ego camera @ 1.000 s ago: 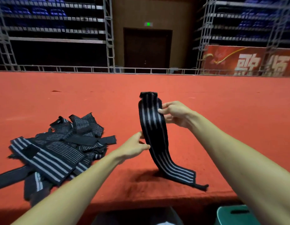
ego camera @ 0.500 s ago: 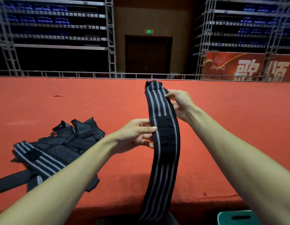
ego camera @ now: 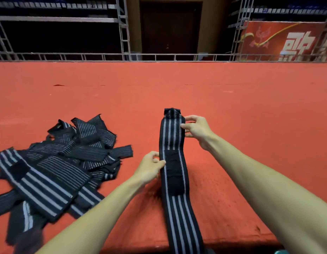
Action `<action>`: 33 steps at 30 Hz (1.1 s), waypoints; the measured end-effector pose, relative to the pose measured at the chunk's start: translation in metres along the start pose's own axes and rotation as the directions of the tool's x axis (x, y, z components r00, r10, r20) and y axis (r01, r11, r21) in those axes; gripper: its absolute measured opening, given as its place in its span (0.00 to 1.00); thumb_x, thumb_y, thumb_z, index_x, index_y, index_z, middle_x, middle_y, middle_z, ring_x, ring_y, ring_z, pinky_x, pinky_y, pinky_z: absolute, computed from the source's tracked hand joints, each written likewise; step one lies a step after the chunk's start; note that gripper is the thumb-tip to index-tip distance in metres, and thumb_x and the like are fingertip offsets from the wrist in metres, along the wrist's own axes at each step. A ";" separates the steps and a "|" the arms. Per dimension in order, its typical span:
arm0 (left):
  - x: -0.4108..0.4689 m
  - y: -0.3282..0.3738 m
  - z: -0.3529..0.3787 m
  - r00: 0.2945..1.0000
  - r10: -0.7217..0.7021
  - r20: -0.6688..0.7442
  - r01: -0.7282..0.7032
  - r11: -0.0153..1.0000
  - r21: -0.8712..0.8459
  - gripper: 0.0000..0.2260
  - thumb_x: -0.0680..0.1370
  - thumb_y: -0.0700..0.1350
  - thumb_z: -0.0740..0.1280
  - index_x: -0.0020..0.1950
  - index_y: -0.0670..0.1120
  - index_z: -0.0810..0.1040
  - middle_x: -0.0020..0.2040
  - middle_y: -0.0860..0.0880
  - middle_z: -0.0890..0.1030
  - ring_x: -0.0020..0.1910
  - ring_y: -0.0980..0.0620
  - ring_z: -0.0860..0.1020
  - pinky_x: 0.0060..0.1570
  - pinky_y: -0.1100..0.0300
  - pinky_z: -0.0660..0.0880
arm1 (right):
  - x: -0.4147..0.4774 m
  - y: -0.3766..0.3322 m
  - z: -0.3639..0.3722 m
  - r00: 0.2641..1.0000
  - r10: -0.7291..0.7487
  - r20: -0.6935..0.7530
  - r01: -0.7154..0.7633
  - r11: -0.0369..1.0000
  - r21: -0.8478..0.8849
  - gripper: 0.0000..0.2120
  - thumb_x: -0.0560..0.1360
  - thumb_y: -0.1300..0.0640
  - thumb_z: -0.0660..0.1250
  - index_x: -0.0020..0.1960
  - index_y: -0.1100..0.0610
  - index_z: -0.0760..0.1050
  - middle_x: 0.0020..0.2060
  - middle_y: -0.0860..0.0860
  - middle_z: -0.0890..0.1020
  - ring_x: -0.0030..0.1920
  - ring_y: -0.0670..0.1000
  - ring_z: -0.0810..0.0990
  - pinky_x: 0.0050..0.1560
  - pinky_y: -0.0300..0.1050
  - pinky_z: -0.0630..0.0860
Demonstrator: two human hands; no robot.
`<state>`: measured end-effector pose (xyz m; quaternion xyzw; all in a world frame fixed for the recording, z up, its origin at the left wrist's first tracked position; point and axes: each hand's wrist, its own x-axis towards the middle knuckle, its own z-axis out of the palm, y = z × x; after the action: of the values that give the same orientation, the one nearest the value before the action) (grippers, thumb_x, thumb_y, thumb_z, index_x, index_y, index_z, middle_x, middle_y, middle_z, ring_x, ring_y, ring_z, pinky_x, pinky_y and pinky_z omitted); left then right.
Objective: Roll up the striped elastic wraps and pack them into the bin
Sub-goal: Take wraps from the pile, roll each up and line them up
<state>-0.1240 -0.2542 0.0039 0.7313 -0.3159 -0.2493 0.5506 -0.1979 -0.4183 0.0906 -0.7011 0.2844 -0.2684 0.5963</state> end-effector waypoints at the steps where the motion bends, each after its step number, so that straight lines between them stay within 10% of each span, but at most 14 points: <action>1: 0.008 -0.009 0.001 1.000 0.026 -0.016 -0.024 0.995 0.097 0.04 0.79 0.38 0.64 0.53 0.42 0.74 0.27 0.54 0.72 0.25 0.55 0.68 0.30 0.60 0.65 | 0.010 0.008 0.005 1.000 0.010 0.001 -0.010 1.000 -0.014 0.09 0.76 0.70 0.65 0.53 0.61 0.75 0.43 0.56 0.81 0.41 0.52 0.79 0.45 0.48 0.79; 10: 0.051 -0.081 0.016 0.975 0.201 -0.096 -0.111 0.812 0.573 0.11 0.80 0.50 0.63 0.61 0.53 0.73 0.41 0.57 0.73 0.47 0.55 0.69 0.50 0.59 0.59 | 0.087 0.109 0.026 0.985 0.126 -0.121 -0.147 0.972 -0.182 0.12 0.73 0.67 0.70 0.39 0.51 0.75 0.38 0.52 0.81 0.45 0.56 0.82 0.48 0.54 0.79; 15: 0.058 -0.088 0.016 0.943 0.257 -0.211 -0.109 0.838 0.535 0.14 0.75 0.50 0.69 0.59 0.53 0.73 0.49 0.56 0.70 0.51 0.56 0.69 0.51 0.62 0.59 | 0.091 0.145 0.032 0.977 0.182 -0.115 -0.207 0.940 -0.271 0.11 0.73 0.65 0.66 0.53 0.55 0.80 0.50 0.54 0.84 0.52 0.53 0.82 0.58 0.51 0.77; 25: 0.031 -0.062 -0.014 0.970 0.134 0.202 -0.235 0.727 0.645 0.15 0.78 0.42 0.63 0.64 0.46 0.77 0.60 0.47 0.75 0.61 0.50 0.72 0.62 0.66 0.63 | 0.025 0.087 0.047 0.986 0.020 0.167 0.099 0.733 -0.673 0.15 0.74 0.62 0.65 0.59 0.56 0.79 0.54 0.52 0.82 0.58 0.51 0.78 0.50 0.34 0.67; 33: -0.045 -0.044 -0.143 0.969 0.230 -0.085 -0.153 0.838 0.523 0.11 0.74 0.35 0.66 0.51 0.47 0.82 0.50 0.47 0.80 0.49 0.53 0.78 0.54 0.64 0.71 | -0.027 0.044 0.141 0.887 -0.029 0.461 0.353 0.686 -0.636 0.11 0.75 0.59 0.67 0.57 0.54 0.80 0.54 0.52 0.83 0.54 0.49 0.79 0.54 0.38 0.71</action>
<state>-0.0441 -0.1196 0.0007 0.8321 -0.4017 -0.0460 0.3797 -0.1191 -0.3080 0.0256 -0.9412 0.1548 -0.0461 0.2969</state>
